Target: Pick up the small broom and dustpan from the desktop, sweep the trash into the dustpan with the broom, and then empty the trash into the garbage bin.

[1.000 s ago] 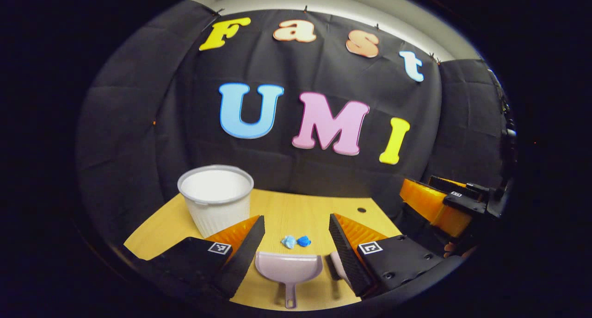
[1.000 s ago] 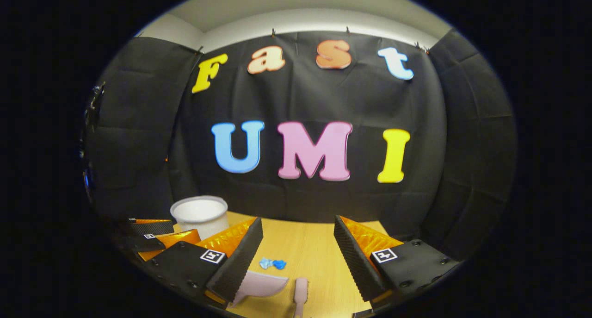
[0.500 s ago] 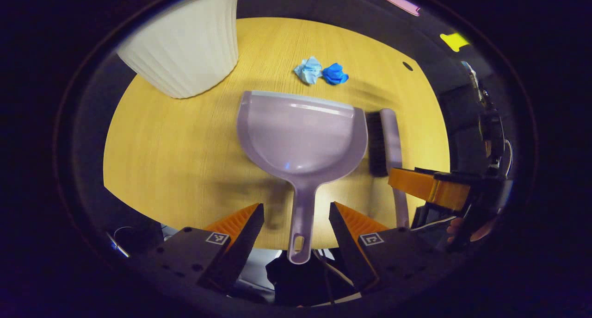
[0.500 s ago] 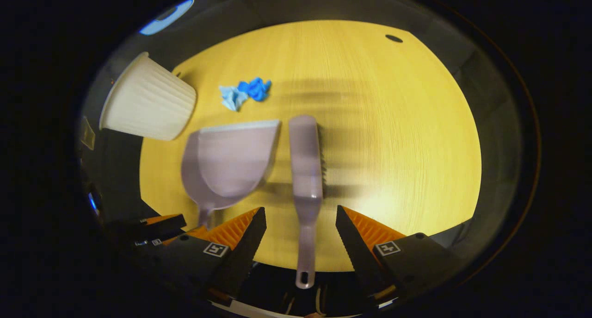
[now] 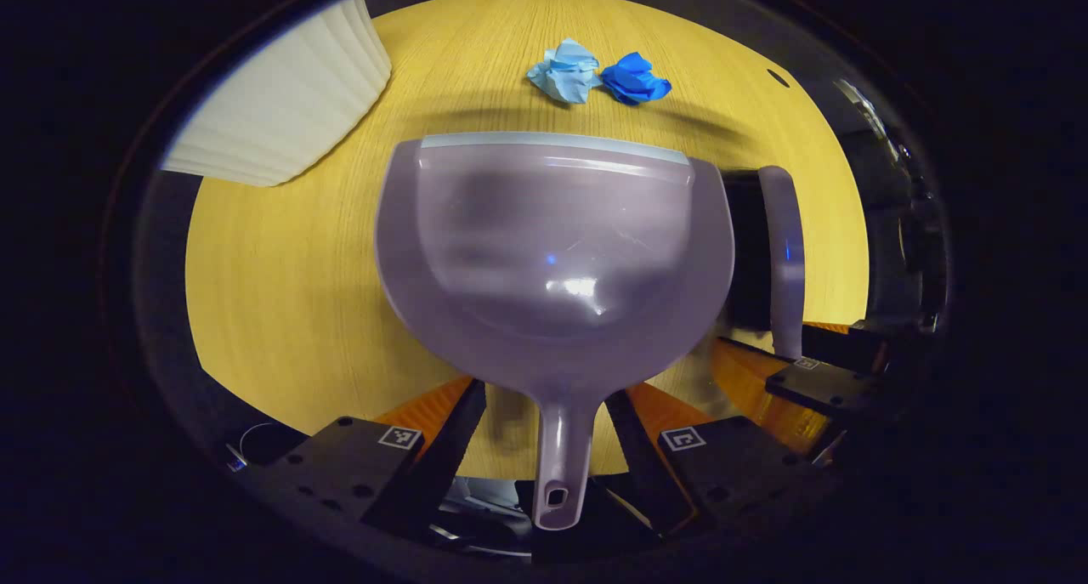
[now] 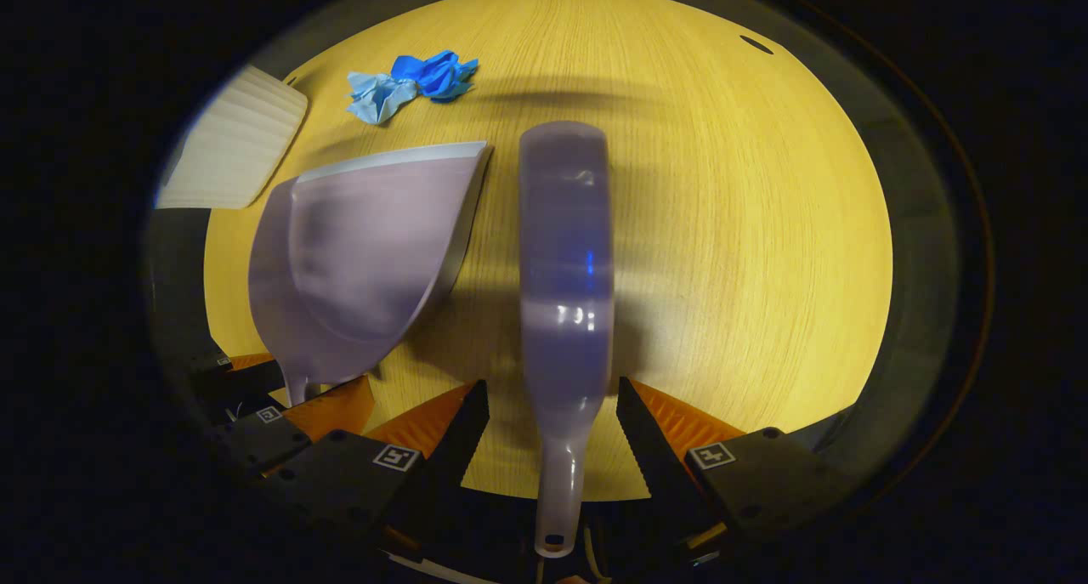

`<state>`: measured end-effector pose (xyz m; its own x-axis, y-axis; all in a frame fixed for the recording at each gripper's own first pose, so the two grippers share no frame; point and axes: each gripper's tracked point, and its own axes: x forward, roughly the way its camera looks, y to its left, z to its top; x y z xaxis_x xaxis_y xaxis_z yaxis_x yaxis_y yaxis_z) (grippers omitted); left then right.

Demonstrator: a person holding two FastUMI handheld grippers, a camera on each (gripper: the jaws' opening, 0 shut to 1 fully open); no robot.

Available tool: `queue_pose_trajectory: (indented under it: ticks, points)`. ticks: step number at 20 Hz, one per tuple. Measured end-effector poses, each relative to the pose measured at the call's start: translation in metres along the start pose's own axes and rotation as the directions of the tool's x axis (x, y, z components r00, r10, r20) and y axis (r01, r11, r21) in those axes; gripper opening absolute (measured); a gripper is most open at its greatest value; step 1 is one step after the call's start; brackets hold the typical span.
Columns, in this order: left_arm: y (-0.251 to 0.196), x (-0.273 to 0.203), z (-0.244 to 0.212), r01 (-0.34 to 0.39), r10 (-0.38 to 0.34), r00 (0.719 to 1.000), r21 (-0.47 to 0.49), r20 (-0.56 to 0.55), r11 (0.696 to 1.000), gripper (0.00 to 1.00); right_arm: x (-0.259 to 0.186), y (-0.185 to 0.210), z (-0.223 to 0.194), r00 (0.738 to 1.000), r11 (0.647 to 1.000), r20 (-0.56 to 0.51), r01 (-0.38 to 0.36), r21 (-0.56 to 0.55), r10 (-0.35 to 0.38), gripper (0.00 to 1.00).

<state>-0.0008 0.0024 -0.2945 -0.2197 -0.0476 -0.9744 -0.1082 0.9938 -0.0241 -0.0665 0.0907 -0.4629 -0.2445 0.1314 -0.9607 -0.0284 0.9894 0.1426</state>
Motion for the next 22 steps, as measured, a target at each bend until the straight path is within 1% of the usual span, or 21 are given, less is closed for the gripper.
queue_pose_trajectory:
  ticks: [1,2,3,4,5,6,7,8,9,10,11,12,14,15,16,17,18,19,20,21,22]
  points:
    - [-0.001,0.004,0.002,-0.01,0.01,1.0,0.016,-0.008,1.0,0.83,0.003,0.001,-0.003,1.0,1.0,-0.013,0.007,-0.006,-0.007,0.99]
    - [0.0,0.007,0.003,-0.022,0.023,1.0,0.034,-0.014,0.999,0.82,0.007,0.002,-0.005,1.0,1.0,-0.02,0.012,-0.003,-0.012,0.91]
    - [0.001,0.014,0.009,-0.037,0.038,0.999,0.043,-0.013,0.998,0.81,0.009,-0.002,-0.004,0.999,1.0,-0.027,0.028,0.009,-0.028,0.91]
    - [0.002,0.011,0.005,-0.037,0.038,0.999,0.051,-0.016,0.998,0.75,0.007,-0.002,-0.008,0.999,0.999,-0.027,0.031,0.019,-0.031,0.98]
    - [0.004,0.009,0.007,-0.047,0.048,0.999,0.046,-0.017,0.998,0.73,0.01,-0.002,-0.004,0.999,0.999,-0.018,0.029,0.024,-0.028,0.98]
    - [0.004,0.011,0.006,-0.051,0.052,0.998,0.04,-0.023,0.998,0.72,0.009,-0.002,-0.005,0.999,0.999,-0.024,0.031,0.028,-0.031,0.96]
    - [0.006,0.009,0.008,-0.061,0.063,0.998,0.045,-0.03,0.997,0.67,0.009,-0.002,-0.005,0.999,0.999,-0.025,0.038,0.033,-0.037,0.91]
    - [0.007,0.012,0.009,-0.072,0.073,0.997,0.044,-0.03,0.996,0.65,0.01,-0.003,-0.004,0.999,0.998,-0.028,0.048,0.035,-0.047,0.9]
    - [0.008,0.011,0.01,-0.074,0.075,0.997,0.038,-0.028,0.997,0.57,0.011,-0.004,-0.003,0.998,0.998,-0.031,0.053,0.037,-0.052,0.93]
    - [0.006,0.011,0.012,-0.072,0.073,0.997,0.029,-0.031,0.997,0.46,0.012,-0.005,-0.003,0.998,0.998,-0.029,0.053,0.036,-0.052,0.92]
    - [0.006,0.011,0.01,-0.072,0.073,0.997,0.033,-0.039,0.997,0.39,0.008,-0.005,-0.003,0.998,0.998,-0.025,0.053,0.036,-0.053,0.9]
    - [0.006,0.012,0.01,-0.073,0.074,0.996,0.046,-0.039,0.996,0.36,0.01,-0.005,-0.004,0.998,0.998,-0.023,0.053,0.034,-0.053,0.87]
    - [0.008,0.012,0.009,-0.071,0.073,0.997,0.072,-0.036,0.995,0.32,0.012,-0.005,-0.005,0.998,0.998,-0.021,0.053,0.038,-0.052,0.67]
    - [0.008,0.011,0.008,-0.068,0.071,0.997,0.073,-0.038,0.995,0.29,0.011,-0.004,-0.005,0.998,0.998,-0.025,0.051,0.039,-0.051,0.46]
    - [0.008,0.011,0.008,-0.066,0.07,0.997,0.076,-0.043,0.995,0.3,0.011,-0.003,-0.006,0.998,0.998,-0.028,0.049,0.049,-0.047,0.47]
    - [0.009,0.011,0.007,-0.067,0.072,0.996,0.089,-0.052,0.994,0.3,0.011,-0.002,-0.005,0.999,0.998,-0.029,0.048,0.051,-0.046,0.24]
    - [0.01,0.011,0.007,-0.071,0.078,0.995,0.115,-0.055,0.991,0.32,0.012,-0.003,-0.004,0.999,0.998,-0.031,0.044,0.042,-0.043,0.31]
    - [0.012,0.011,0.005,-0.081,0.091,0.994,0.146,-0.063,0.986,0.32,0.01,-0.005,-0.004,0.999,0.999,-0.028,0.038,0.027,-0.037,0.28]
    - [0.013,0.009,0.004,-0.087,0.098,0.993,0.163,-0.06,0.983,0.29,0.009,-0.005,-0.006,0.999,0.999,-0.028,0.031,0.032,-0.031,0.26]
    - [0.013,0.009,0.005,-0.087,0.098,0.993,0.161,-0.061,0.983,0.29,0.01,-0.005,-0.004,1.0,0.999,-0.02,0.025,0.034,-0.024,0.25]
    - [0.012,0.01,0.005,-0.081,0.092,0.994,0.16,-0.059,0.984,0.28,0.011,-0.004,-0.005,1.0,1.0,-0.025,0.011,0.023,-0.01,0.22]
